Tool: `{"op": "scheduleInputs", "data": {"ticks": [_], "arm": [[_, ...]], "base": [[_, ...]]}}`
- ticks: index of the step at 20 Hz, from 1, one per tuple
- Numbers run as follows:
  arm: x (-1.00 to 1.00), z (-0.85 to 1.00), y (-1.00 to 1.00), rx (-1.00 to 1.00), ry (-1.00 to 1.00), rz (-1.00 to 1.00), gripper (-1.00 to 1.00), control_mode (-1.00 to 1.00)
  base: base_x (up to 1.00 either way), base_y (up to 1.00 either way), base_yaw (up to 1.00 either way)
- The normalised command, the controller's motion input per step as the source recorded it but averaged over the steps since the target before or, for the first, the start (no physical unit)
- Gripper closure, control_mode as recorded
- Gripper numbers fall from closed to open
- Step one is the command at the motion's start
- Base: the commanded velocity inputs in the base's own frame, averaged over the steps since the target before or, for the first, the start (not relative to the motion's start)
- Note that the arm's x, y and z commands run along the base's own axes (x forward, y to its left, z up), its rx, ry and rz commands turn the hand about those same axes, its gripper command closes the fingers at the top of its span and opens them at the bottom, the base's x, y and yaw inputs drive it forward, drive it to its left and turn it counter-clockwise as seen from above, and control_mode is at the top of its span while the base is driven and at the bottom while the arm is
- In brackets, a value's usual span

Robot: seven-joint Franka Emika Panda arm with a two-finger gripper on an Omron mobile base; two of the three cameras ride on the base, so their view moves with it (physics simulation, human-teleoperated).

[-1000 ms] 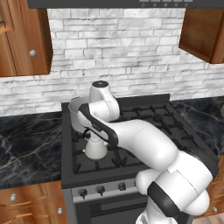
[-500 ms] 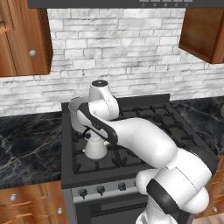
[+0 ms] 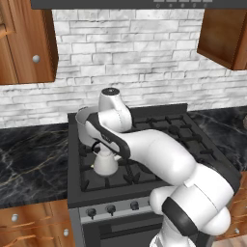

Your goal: Pick the kettle from the counter and place it on a stove burner. Then turn the burner on.

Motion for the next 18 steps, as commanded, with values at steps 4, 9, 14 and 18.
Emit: {"op": "scheduleInputs", "data": {"ticks": [4,9,14,18], "arm": [[-0.09,0.24,0.02,0.0,0.0,0.0,-1.0,-1.0],[-0.32,0.21,0.09,0.0,0.0,0.02,-1.0,-1.0],[-0.63,0.0,0.11,0.0,0.0,0.1,-1.0,-1.0],[-0.87,0.02,0.12,0.0,-0.01,0.13,-1.0,-1.0]], "base": [[0.0,0.0,0.0],[0.0,0.0,0.0],[0.0,0.0,0.0],[0.0,0.0,0.0]]}}
